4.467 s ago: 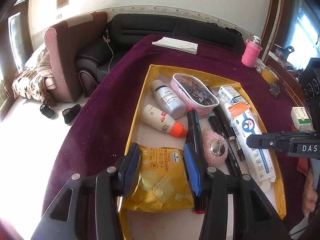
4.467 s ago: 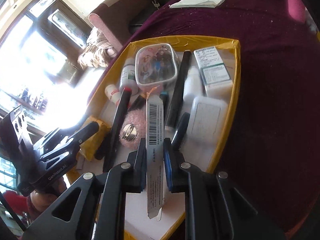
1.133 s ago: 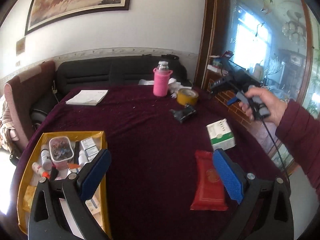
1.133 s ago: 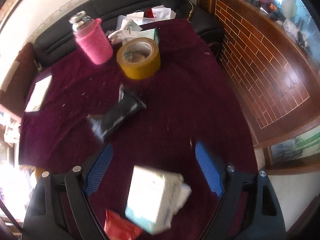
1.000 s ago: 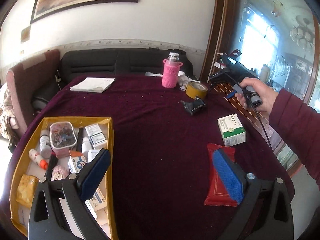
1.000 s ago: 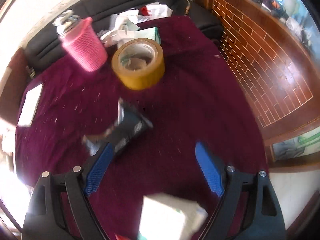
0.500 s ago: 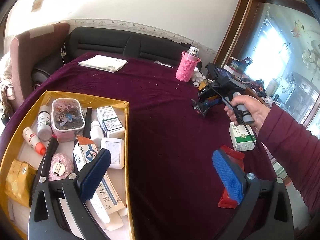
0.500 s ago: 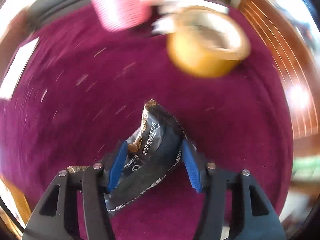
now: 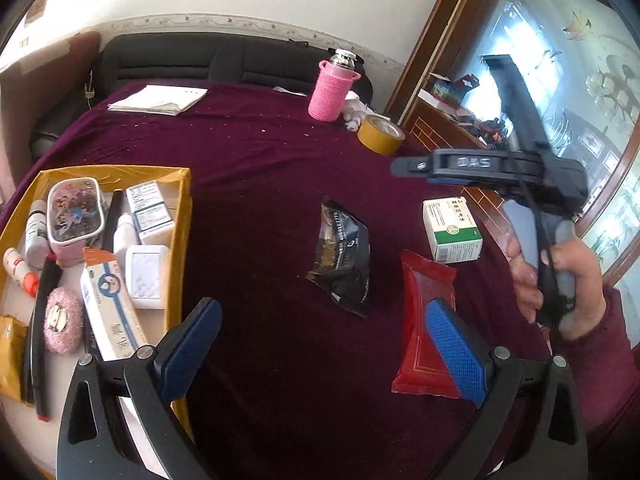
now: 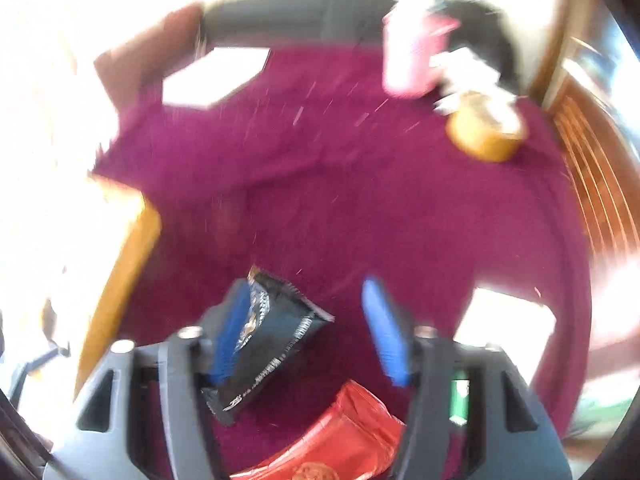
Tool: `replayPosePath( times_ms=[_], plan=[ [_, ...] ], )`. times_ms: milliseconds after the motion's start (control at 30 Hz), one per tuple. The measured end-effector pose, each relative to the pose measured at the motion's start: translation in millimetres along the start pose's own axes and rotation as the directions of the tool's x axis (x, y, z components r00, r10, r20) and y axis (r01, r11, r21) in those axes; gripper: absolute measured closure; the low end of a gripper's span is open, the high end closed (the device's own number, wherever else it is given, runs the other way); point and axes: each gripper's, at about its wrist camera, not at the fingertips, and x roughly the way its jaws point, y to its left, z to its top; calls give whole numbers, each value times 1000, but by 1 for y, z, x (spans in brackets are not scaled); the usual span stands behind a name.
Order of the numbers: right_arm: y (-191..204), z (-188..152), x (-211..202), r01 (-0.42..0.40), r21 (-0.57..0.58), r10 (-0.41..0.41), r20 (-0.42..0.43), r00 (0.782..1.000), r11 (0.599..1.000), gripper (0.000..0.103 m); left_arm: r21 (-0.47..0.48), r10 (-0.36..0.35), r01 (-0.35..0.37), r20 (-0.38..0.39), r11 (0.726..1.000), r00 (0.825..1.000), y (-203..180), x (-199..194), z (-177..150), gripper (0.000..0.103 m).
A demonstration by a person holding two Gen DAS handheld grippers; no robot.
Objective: Organize objects
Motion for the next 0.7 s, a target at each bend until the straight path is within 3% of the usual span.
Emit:
replayPosePath(
  times_ms=[100, 200, 333, 400, 567, 600, 633, 700],
  plan=[
    [-33, -29, -41, 10, 142, -40, 207, 978, 990, 30, 62, 50, -49, -10, 997, 999, -17, 23, 13, 3],
    [-65, -57, -57, 19, 270, -111, 330, 937, 963, 28, 113, 93, -85, -62, 990, 994, -29, 59, 25, 3],
    [-100, -70, -35, -61, 382, -89, 363, 928, 922, 28, 149, 134, -118, -106, 982, 985, -41, 101, 32, 4],
    [-113, -77, -26, -108, 420, -54, 355, 933, 901, 28, 133, 142, -124, -135, 983, 981, -42, 119, 35, 4],
    [-128, -82, -20, -136, 454, -25, 332, 943, 881, 28, 129, 210, -188, -194, 974, 958, -42, 165, 35, 4],
    [-133, -84, -20, -154, 462, -13, 338, 941, 873, 28, 156, 239, -213, -173, 965, 955, -47, 168, 32, 4],
    [-136, -86, -21, -169, 469, -5, 347, 938, 867, 28, 190, 244, -212, -161, 958, 956, -53, 170, 28, 9],
    [-141, -91, -22, -172, 484, -12, 354, 935, 858, 28, 236, 237, -201, -133, 951, 962, -64, 166, 26, 44]
  ],
)
